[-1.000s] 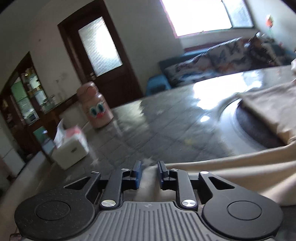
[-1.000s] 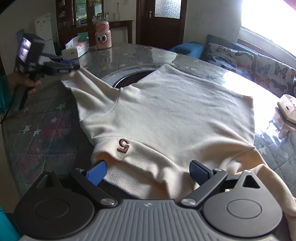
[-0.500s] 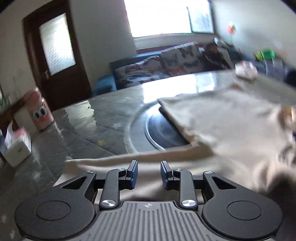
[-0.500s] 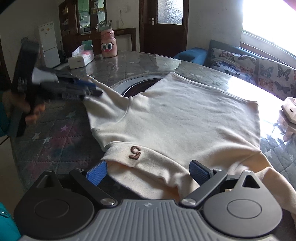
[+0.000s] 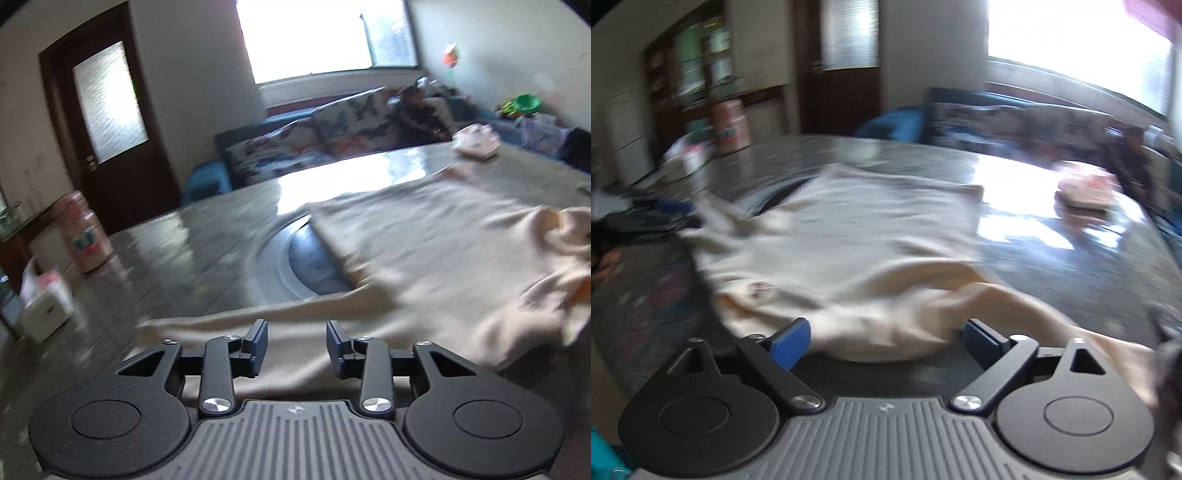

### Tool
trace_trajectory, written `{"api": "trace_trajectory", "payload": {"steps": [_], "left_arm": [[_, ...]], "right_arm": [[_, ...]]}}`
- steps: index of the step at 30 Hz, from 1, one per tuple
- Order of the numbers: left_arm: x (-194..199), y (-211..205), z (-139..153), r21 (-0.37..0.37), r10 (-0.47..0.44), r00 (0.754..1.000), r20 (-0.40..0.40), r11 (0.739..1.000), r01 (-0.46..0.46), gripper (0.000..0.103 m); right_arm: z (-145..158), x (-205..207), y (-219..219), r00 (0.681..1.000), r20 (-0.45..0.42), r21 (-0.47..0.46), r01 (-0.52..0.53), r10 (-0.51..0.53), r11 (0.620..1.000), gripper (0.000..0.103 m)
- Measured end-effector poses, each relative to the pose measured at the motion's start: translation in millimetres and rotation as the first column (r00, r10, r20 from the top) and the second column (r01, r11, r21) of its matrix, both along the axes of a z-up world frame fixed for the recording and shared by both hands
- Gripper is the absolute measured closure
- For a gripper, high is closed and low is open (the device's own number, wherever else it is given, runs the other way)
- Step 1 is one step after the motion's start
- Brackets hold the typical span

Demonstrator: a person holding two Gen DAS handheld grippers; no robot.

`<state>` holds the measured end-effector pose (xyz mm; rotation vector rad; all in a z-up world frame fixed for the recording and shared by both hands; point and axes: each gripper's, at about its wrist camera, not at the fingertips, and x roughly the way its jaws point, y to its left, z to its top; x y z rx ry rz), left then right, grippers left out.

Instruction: Fold clothes

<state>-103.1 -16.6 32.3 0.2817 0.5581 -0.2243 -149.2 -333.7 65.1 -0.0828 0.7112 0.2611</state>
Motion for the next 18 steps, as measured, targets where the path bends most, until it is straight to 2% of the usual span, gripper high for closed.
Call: {"api": "trace_trajectory", "payload": {"steps": [4, 8, 13, 15, 18], "left_arm": [[-2.7, -43.1, 9.0, -0.051, -0.135, 0.991, 0.012, 0.990, 0.135, 0.062], [-5.9, -91.0, 13.4, -0.090, -0.279, 0.960, 0.006, 0.956, 0.279, 0.062], [-19.1, -152.8, 6.2, -0.074, -0.475, 0.880, -0.015, 0.878, 0.473, 0.060], [-23.9, -174.6, 1.2, -0.049, -0.530, 0.848, -0.019, 0.847, 0.529, 0.060], [-24.7, -195.6, -4.1, -0.033, -0.560, 0.828, -0.024, 0.829, 0.559, 0.058]], "right_arm": [[5.8, 5.8, -61.0, 0.979, 0.007, -0.001, 0.206, -0.206, 0.979, 0.026], [0.3, 12.4, -109.2, 0.936, -0.015, -0.001, 0.352, -0.352, 0.936, 0.043], [-9.5, 17.6, -145.8, 0.907, -0.043, 0.024, 0.421, -0.419, 0.907, 0.052], [-13.7, 20.8, -153.6, 0.905, -0.062, 0.037, 0.424, -0.422, 0.905, 0.060], [-19.0, 25.9, -157.8, 0.903, -0.075, 0.025, 0.426, -0.423, 0.905, 0.061]]}}
